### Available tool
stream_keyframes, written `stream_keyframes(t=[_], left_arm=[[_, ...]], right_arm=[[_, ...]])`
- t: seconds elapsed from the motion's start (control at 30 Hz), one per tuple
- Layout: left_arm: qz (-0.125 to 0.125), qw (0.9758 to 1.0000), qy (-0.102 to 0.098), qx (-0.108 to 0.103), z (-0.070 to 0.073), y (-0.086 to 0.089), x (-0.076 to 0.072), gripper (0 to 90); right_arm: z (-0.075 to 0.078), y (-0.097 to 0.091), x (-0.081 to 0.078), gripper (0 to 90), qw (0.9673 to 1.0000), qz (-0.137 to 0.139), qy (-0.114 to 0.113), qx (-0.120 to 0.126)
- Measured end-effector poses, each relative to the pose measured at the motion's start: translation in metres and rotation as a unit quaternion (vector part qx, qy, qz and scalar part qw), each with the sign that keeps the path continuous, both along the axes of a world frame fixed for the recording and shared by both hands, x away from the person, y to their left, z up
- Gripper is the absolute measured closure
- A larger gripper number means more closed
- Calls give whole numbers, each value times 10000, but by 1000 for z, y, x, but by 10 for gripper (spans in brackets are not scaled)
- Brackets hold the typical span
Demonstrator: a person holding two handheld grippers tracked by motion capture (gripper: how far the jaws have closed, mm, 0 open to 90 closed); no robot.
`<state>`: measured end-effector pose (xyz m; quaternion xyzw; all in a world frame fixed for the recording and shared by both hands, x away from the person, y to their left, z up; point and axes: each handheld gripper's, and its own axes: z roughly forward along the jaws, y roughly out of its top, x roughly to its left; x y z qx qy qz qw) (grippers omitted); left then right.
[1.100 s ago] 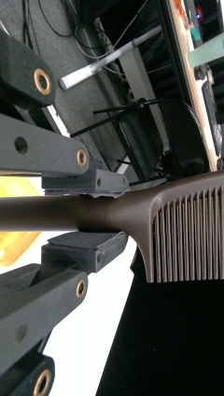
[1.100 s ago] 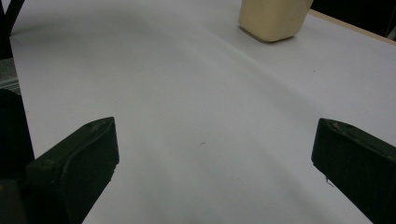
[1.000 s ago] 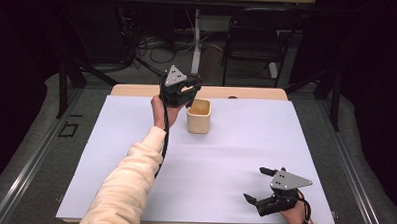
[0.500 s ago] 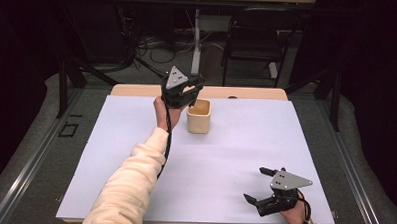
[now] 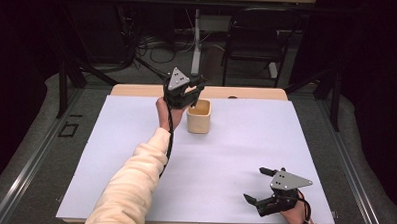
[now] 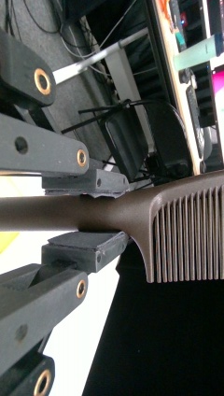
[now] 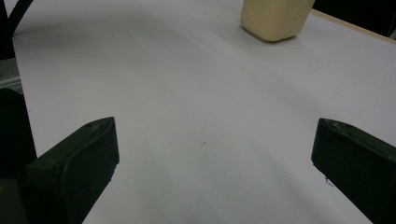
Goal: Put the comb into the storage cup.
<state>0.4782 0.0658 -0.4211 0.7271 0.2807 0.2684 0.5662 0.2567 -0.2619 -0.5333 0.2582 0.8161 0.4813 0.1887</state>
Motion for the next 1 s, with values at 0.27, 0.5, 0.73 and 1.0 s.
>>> stream_keyframes(t=[0.27, 0.5, 0.73, 1.0], left_arm=[[31, 9999, -100, -113, -7, -1, 2, 719], [34, 10000, -32, -75, -14, -3, 5, 719], [43, 10000, 0, -75, -21, -4, 7, 719], [22, 10000, 79, -13, -25, -4, 10, 719]], right_arm=[[-1, 1, 0, 3, 10000, -15, 16, 7], [-1, 1, 0, 4, 10000, -6, 22, 11], [0, 1, 0, 4, 10000, 11, 28, -22], [0, 1, 0, 4, 10000, 12, 38, -19]])
